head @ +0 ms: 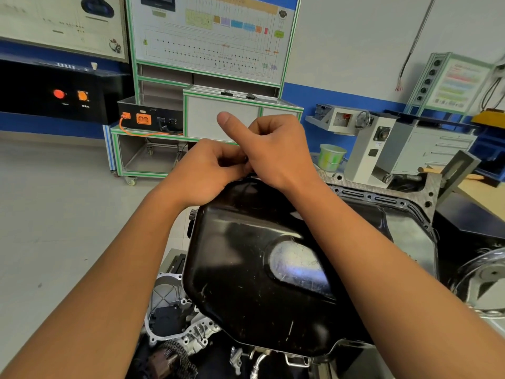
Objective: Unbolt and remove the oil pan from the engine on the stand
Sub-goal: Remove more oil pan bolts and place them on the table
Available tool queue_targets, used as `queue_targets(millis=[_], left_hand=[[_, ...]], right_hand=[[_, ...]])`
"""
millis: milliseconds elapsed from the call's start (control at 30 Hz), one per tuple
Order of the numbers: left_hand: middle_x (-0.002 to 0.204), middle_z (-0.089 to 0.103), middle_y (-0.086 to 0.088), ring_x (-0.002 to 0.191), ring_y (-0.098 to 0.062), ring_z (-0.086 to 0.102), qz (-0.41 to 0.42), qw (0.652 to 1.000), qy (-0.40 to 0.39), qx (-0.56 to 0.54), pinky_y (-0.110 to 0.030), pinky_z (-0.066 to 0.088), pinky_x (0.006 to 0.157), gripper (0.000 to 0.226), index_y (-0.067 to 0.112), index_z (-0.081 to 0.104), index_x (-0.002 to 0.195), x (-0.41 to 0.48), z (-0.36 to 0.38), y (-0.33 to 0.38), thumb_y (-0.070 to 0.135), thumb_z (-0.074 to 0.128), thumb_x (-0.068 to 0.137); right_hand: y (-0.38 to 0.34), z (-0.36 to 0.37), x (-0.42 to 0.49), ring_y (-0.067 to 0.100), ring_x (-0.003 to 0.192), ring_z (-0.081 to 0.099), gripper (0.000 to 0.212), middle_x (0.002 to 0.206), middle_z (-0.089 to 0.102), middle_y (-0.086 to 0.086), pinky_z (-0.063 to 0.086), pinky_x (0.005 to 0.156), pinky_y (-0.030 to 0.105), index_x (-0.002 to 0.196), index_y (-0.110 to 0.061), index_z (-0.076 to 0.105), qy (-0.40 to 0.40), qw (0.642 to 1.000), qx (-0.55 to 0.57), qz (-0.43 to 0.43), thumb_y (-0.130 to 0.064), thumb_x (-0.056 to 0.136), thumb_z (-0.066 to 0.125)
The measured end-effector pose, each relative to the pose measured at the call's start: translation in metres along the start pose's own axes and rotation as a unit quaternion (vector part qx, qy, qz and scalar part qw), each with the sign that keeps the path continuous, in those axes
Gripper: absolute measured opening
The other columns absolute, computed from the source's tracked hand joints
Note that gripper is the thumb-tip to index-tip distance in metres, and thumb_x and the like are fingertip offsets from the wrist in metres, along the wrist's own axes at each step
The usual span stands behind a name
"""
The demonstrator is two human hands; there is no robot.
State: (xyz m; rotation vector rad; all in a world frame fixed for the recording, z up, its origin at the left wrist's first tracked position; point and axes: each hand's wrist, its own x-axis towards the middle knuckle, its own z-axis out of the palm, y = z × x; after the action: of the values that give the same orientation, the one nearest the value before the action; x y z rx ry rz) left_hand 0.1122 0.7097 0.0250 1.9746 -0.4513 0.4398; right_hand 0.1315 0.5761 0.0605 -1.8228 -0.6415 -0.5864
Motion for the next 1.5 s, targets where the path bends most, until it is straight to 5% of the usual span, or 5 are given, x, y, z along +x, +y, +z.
queue_targets(millis=[400, 600, 1100, 1367, 1500], left_hand=[[0.067, 0.066, -0.002, 0.059, -0.002, 0.063, 0.018, 0.997, 0.070, 0.014, -0.010, 0.049, 0.056, 0.022, 0.013, 0.069, 0.075, 0.001, 0.000, 0.001, -0.003, 0.064, 0.091], [0.087, 0.071, -0.024, 0.088, -0.033, 0.072, 0.016, 0.997, 0.080, -0.004, -0.037, 0.062, 0.073, 0.017, -0.001, 0.072, 0.090, 0.007, 0.001, -0.008, 0.009, 0.061, 0.097], [0.065, 0.070, -0.009, 0.059, -0.017, 0.062, 0.034, 0.995, 0.040, 0.083, -0.032, 0.049, 0.066, 0.029, 0.024, 0.069, 0.066, 0.004, -0.002, 0.000, 0.003, 0.070, 0.086], [0.068, 0.060, -0.032, 0.060, -0.024, 0.051, 0.044, 0.993, 0.061, 0.088, -0.046, 0.045, 0.058, 0.016, -0.005, 0.065, 0.073, 0.006, -0.003, -0.007, 0.006, 0.069, 0.085], [0.054, 0.062, 0.005, 0.054, -0.006, 0.061, 0.043, 0.994, 0.074, 0.066, -0.033, 0.049, 0.060, 0.033, 0.024, 0.062, 0.059, 0.006, -0.003, -0.010, 0.011, 0.069, 0.089]], right_hand=[[0.000, -0.005, -0.003, 0.012, 0.067, 0.067, 0.011, 0.071, 0.071, -0.001, 0.057, 0.067, 0.031, 0.079, -0.011, 0.074, -0.054, 0.993, -0.022, -0.099, -0.019, 0.087, 0.071], [0.000, -0.012, 0.001, 0.022, 0.063, 0.066, 0.017, 0.088, 0.072, 0.015, 0.056, 0.061, 0.034, 0.109, -0.004, 0.065, -0.113, 0.990, 0.051, -0.070, -0.012, 0.103, 0.051], [-0.009, 0.000, 0.012, 0.015, 0.036, 0.032, 0.038, 0.067, 0.043, 0.018, 0.026, 0.042, 0.025, 0.075, -0.008, 0.056, -0.156, 0.963, 0.117, 0.184, -0.037, 0.083, 0.079], [-0.003, -0.002, 0.001, 0.017, 0.059, 0.054, 0.013, 0.068, 0.061, 0.016, 0.047, 0.062, 0.031, 0.078, -0.013, 0.068, -0.156, 0.984, 0.072, 0.044, -0.006, 0.080, 0.078], [-0.007, -0.011, 0.000, 0.017, 0.064, 0.064, 0.008, 0.086, 0.074, 0.023, 0.053, 0.062, 0.026, 0.092, -0.010, 0.070, -0.175, 0.980, 0.092, 0.004, -0.002, 0.090, 0.068]])
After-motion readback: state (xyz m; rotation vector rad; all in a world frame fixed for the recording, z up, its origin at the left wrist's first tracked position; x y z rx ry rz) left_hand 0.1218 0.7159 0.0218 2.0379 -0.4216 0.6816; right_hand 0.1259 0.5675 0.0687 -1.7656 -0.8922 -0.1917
